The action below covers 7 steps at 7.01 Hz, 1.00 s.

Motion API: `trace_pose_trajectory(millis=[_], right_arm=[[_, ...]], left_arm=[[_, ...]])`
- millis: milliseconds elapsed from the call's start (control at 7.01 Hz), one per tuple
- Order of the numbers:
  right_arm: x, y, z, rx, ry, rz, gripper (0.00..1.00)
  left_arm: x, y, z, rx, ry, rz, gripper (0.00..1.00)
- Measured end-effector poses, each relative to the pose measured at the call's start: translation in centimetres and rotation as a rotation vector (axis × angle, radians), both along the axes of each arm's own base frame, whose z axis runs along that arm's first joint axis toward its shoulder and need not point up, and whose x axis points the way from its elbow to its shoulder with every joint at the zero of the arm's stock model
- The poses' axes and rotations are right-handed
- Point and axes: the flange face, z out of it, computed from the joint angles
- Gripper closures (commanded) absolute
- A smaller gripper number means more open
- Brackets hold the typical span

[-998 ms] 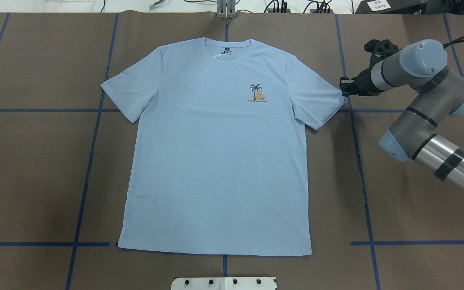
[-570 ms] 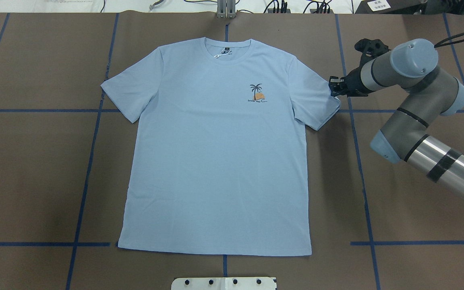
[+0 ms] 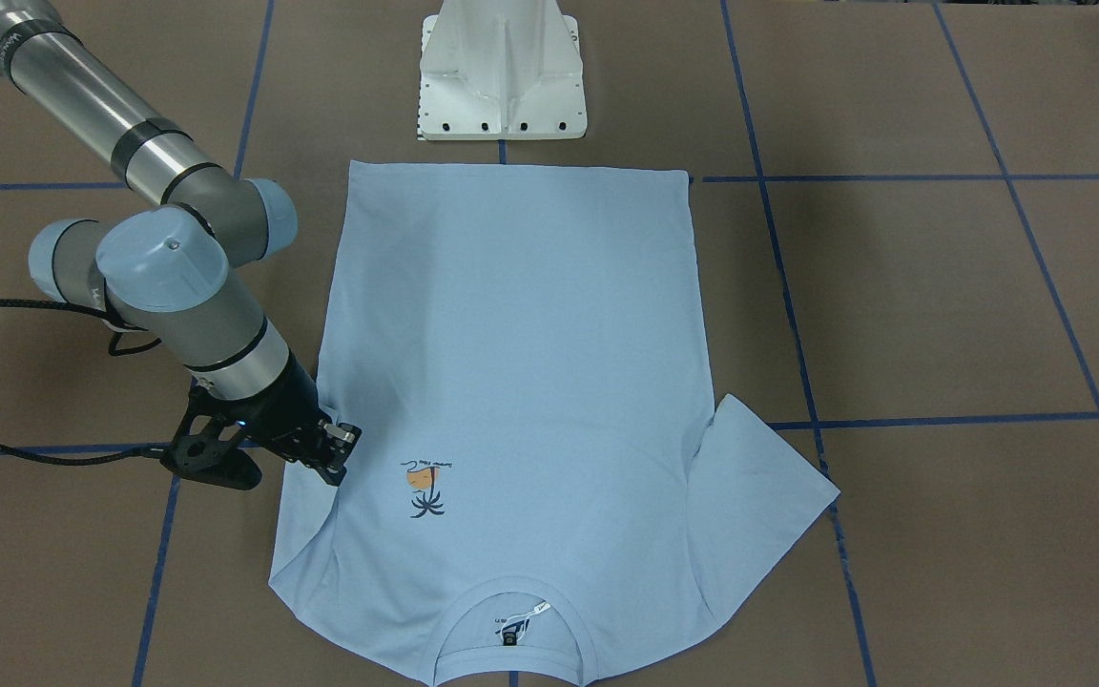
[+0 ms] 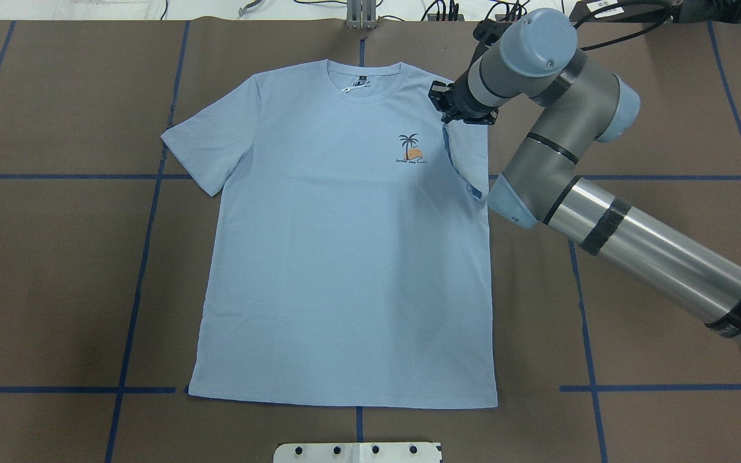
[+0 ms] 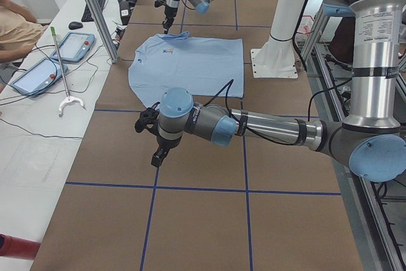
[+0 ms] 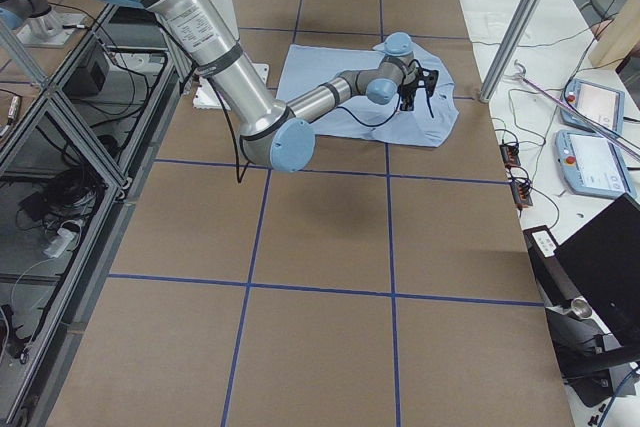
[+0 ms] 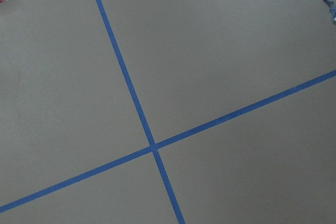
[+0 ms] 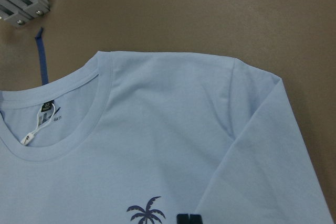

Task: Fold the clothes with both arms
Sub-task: 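Fold the grasped sleeve with the right gripper inward toward the shirt's center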

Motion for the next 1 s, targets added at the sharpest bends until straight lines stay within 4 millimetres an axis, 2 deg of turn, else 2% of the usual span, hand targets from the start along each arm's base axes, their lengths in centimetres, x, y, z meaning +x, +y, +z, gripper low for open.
trace_pose_trajectory(millis=[143, 285, 713, 998], right_arm=[[-1.5, -0.2, -0.9, 0.003, 0.011, 0.007, 1.00], [-2.6, -0.1, -1.4, 0.009, 0.016, 0.007, 0.02], [-5.6, 1.6, -3.3, 0.068, 0.032, 0.033, 0.00], [-5.4, 2.6, -5.6, 0.100, 0.000, 0.038, 0.00]], left_arm=[[0.1, 0.0, -0.1, 0.001, 0.012, 0.004, 0.00], [0.1, 0.1, -0.3, 0.003, 0.018, 0.006, 0.00], [0.2, 0.1, -1.0, -0.011, 0.030, -0.015, 0.00], [0.2, 0.8, -2.9, -0.055, 0.061, -0.090, 0.00]])
